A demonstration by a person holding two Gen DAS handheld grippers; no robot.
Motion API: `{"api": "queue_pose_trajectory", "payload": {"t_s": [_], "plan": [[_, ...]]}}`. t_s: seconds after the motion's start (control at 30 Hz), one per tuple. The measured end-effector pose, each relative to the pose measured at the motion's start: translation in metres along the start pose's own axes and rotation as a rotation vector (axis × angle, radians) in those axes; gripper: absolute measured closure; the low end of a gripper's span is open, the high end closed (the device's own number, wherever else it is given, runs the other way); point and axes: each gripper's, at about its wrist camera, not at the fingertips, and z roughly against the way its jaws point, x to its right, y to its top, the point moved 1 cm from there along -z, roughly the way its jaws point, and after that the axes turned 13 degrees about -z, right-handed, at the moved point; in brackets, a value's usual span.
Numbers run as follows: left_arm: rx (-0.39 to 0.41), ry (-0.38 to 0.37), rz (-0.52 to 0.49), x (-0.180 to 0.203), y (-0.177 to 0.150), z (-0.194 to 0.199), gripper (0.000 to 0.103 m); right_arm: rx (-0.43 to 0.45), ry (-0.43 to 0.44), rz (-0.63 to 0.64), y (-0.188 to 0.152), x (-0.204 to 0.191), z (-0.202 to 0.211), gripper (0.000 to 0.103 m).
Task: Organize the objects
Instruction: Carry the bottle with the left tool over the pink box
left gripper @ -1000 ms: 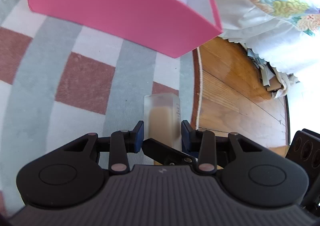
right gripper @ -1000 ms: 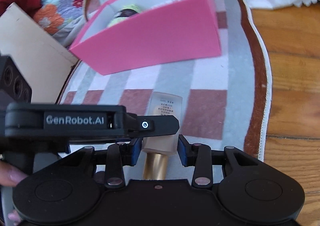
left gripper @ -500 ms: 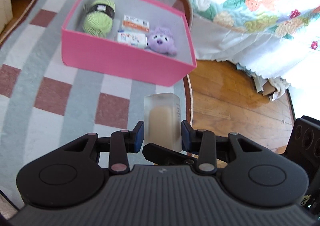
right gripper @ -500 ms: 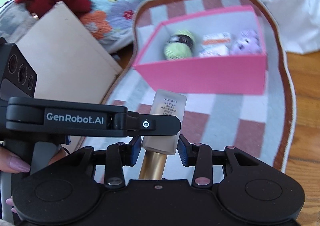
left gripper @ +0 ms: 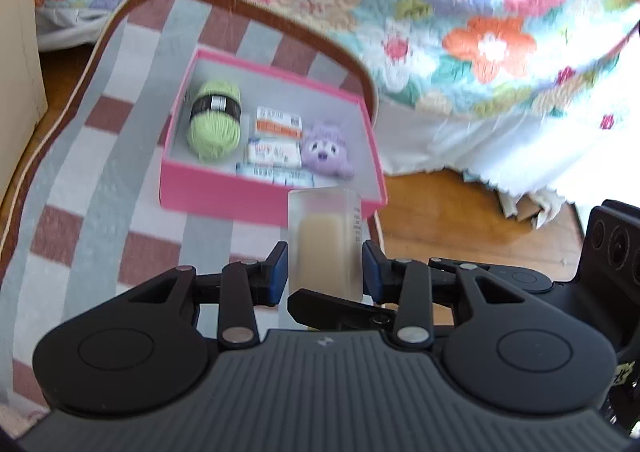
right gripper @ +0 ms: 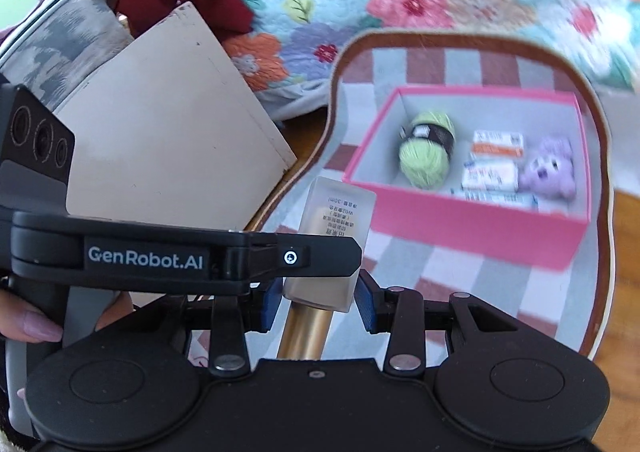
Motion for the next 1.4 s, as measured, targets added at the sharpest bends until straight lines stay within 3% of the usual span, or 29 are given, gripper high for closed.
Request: {"api": "queue_pose_trajectory", "payload": {"t_s": [0.33, 0.6, 1.0, 1.2, 1.4], "plan": [[0.089, 0.024, -0.031, -0.020, 0.066, -0.001, 0.066, 0.052, -0.032, 0.114, 0.068, -0.022, -0.013, 0.058], [0.110, 0.005, -0.069, -0.049, 0.102, -0.072, 0.065, 0.086, -0.074, 0.098, 0.118, 0.013, -0.054, 0.058], [-0.039, -0.037, -0.020, -0.083, 0.092, -0.196, 0.065, -0.014, -0.148, -0.028, 0.131, 0.098, -0.133, 0.058], [-0.094, -0.101, 0.089, -0.087, 0.080, -0.224, 0.064, -0.125, -0.248, 0.144, 0.125, 0.107, -0.146, 0.058], [-0.165, -0.106, 0.155, -0.091, 0.081, -0.244, 0.064, -0.227, -0.279, 0.269, 0.131, 0.115, -0.155, 0.059]]}}
